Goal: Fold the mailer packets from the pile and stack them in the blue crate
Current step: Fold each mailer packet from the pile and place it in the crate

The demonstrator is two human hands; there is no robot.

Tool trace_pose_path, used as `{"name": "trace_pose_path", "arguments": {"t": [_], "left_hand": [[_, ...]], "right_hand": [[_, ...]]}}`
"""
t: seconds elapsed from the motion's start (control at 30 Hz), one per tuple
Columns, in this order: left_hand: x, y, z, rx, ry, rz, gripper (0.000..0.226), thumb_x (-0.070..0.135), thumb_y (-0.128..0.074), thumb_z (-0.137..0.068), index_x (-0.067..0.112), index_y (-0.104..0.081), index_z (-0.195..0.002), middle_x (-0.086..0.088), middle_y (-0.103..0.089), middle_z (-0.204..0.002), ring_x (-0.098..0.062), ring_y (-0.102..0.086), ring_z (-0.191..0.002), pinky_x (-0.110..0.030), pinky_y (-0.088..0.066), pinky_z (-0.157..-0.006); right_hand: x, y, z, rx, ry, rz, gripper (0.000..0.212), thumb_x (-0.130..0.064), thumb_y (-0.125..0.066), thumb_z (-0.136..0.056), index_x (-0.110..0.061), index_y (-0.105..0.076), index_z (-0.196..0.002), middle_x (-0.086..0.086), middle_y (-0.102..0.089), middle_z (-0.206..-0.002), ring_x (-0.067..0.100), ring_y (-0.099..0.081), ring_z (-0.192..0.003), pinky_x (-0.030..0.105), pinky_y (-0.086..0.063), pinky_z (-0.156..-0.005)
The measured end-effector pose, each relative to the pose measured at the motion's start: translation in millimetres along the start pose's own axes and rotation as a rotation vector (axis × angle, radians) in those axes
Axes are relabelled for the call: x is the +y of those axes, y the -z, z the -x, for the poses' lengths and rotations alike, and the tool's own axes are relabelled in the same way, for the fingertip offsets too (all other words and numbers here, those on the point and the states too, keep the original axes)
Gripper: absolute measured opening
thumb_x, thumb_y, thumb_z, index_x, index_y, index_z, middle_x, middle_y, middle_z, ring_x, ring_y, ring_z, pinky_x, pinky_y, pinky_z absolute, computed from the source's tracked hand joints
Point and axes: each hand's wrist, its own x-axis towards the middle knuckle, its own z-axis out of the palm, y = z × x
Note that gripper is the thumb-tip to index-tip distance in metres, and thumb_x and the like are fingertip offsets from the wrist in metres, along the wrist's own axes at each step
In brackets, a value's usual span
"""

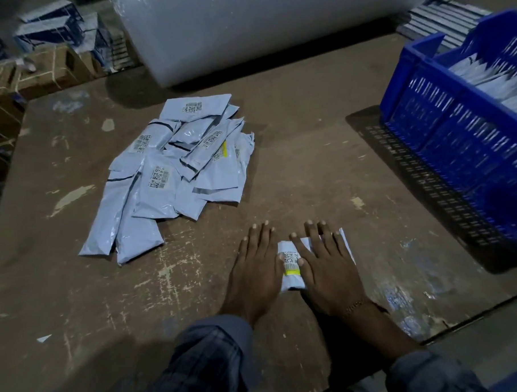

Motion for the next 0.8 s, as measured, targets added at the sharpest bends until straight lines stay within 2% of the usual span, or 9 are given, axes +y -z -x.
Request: {"name": "trace_pose_path", "arguments": {"t": [0.2,0.3,0.33,0.43,0.53,0.6,0.67,0.73,0.8], "left_hand": [[0.0,3.4,0.5,-0.007,-0.004,0.021,0.067,0.05,-0.017,-0.111,0.013,-0.033,-0.164,-0.011,-0.024,-0.174,-0.034,-0.018,-0.162,-0.057,-0.03,-0.126],[-4.9,1.9,17.9,-0.003,0.005,0.14,0.069,0.062,-0.02,-0.109,0.026,-0.027,-0.167,-0.001,-0.016,-0.176,-0.027,-0.008,-0.164,-0.051,-0.015,-0.131],[-6.2,0.9,26.4,0.008,0.03,0.202,0.067,0.063,-0.025,-0.109,0.029,-0.029,-0.167,0.002,-0.021,-0.175,-0.025,-0.013,-0.163,-0.051,-0.017,-0.131],[-1.9,4.1,45.6,0.099,0.118,0.295,0.058,0.065,-0.043,-0.104,0.031,-0.049,-0.152,0.005,-0.055,-0.148,-0.022,-0.051,-0.136,-0.049,-0.043,-0.112],[2.9,16.3,35.8,0.116,0.202,0.318,0.051,0.07,-0.053,-0.097,0.039,-0.054,-0.137,0.015,-0.059,-0.127,-0.013,-0.054,-0.118,-0.041,-0.044,-0.102],[5.1,24.4,22.9,0.055,0.291,0.45,0.044,0.069,-0.06,-0.092,0.042,-0.059,-0.127,0.018,-0.061,-0.121,-0.011,-0.056,-0.115,-0.042,-0.046,-0.101],[11.3,35.1,8.9,0.064,0.404,0.706,0.031,0.068,-0.066,-0.089,0.041,-0.063,-0.104,0.018,-0.066,-0.1,-0.013,-0.067,-0.102,-0.043,-0.055,-0.09],[23.3,47.9,-6.3,0.089,0.485,0.883,0.037,0.08,-0.065,-0.085,0.045,-0.061,-0.095,0.019,-0.068,-0.088,-0.01,-0.071,-0.093,-0.038,-0.058,-0.085],[42.4,60.9,-20.6,0.109,0.461,0.957,0.04,0.085,-0.061,-0.085,0.049,-0.065,-0.101,0.03,-0.072,-0.097,0.004,-0.069,-0.097,-0.026,-0.056,-0.09]], "right_hand": [[4.2,-1.1,12.9,-0.037,0.003,0.031,0.062,-0.045,-0.03,-0.107,-0.027,-0.02,-0.166,0.008,-0.01,-0.174,0.035,-0.007,-0.16,0.053,-0.009,-0.128],[4.7,0.6,12.9,-0.069,0.003,0.032,0.063,-0.049,-0.028,-0.106,-0.027,-0.025,-0.165,0.008,-0.014,-0.173,0.037,-0.014,-0.159,0.055,-0.014,-0.126],[3.7,1.8,15.3,-0.071,-0.016,0.019,0.064,-0.051,-0.028,-0.105,-0.028,-0.025,-0.164,0.008,-0.015,-0.173,0.037,-0.014,-0.159,0.056,-0.018,-0.124],[-2.8,5.0,26.7,-0.043,-0.206,-0.064,0.078,-0.067,-0.03,-0.099,-0.027,-0.02,-0.166,0.01,-0.009,-0.174,0.037,-0.006,-0.16,0.057,-0.018,-0.126],[-7.4,19.2,35.1,0.041,-0.471,-0.159,0.107,-0.083,-0.043,-0.088,-0.016,-0.01,-0.166,0.016,-0.006,-0.172,0.039,-0.003,-0.159,0.053,-0.013,-0.125],[-7.9,37.9,35.4,0.124,-0.594,-0.345,0.113,-0.077,-0.061,-0.085,-0.016,-0.008,-0.165,0.014,-0.013,-0.172,0.035,-0.012,-0.158,0.052,-0.019,-0.124],[-5.3,58.3,32.3,0.224,-0.639,-0.533,0.104,-0.063,-0.071,-0.086,-0.02,-0.016,-0.163,0.01,-0.036,-0.163,0.032,-0.036,-0.147,0.053,-0.035,-0.118],[2.2,73.5,26.1,0.265,-0.633,-0.682,0.092,-0.054,-0.075,-0.089,-0.022,-0.026,-0.161,0.002,-0.057,-0.142,0.023,-0.056,-0.127,0.045,-0.049,-0.104],[10.3,91.2,16.0,0.207,-0.627,-0.858,0.078,-0.048,-0.077,-0.088,-0.023,-0.043,-0.153,-0.01,-0.068,-0.115,0.012,-0.067,-0.105,0.034,-0.055,-0.089]]}}
